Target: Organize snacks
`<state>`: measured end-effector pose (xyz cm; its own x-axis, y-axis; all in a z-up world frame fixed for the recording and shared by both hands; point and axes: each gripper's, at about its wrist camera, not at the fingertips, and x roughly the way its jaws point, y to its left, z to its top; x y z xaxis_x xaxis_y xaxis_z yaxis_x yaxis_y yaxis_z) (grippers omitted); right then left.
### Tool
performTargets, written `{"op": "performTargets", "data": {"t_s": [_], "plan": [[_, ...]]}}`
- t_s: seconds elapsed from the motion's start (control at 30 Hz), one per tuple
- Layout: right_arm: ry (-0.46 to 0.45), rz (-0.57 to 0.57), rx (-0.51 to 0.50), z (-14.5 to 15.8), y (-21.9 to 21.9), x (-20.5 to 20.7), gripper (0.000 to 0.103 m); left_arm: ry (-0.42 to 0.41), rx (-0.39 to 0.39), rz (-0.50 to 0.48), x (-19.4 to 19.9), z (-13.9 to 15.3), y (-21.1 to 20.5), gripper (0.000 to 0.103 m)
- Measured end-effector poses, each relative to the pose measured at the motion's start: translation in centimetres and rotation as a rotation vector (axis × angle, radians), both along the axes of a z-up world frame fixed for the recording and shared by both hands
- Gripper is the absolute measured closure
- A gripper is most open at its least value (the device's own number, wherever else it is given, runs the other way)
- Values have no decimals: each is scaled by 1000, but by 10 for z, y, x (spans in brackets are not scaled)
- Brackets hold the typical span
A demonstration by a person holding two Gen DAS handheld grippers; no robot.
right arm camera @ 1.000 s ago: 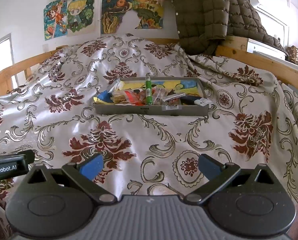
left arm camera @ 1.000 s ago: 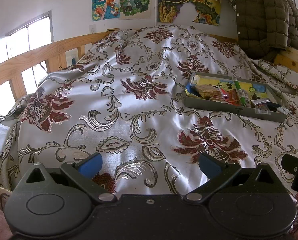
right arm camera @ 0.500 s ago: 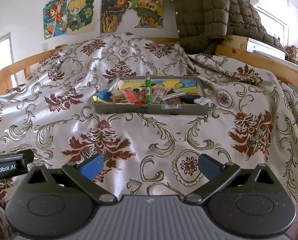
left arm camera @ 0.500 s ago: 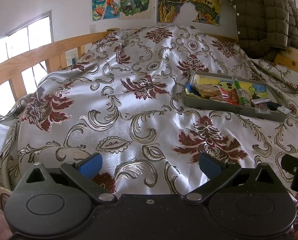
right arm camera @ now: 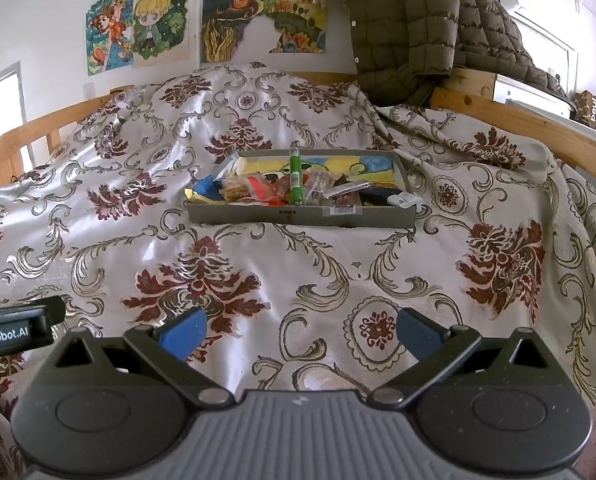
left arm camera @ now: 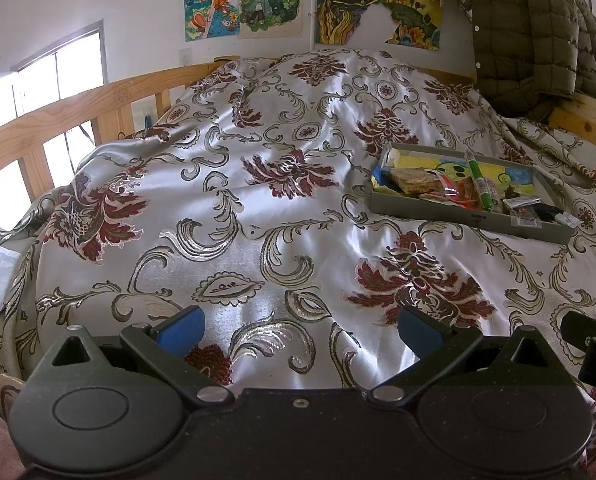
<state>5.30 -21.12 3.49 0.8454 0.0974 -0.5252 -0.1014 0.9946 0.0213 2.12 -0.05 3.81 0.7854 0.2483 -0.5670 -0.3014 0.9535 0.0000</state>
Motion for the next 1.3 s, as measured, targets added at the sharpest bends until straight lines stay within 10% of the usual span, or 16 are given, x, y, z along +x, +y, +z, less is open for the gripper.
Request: {"op": "performTargets", "data": {"t_s": [1.3], "plan": [[7, 1, -4, 1, 0, 1, 0, 15, 5, 2, -1, -2, -2, 1]]}}
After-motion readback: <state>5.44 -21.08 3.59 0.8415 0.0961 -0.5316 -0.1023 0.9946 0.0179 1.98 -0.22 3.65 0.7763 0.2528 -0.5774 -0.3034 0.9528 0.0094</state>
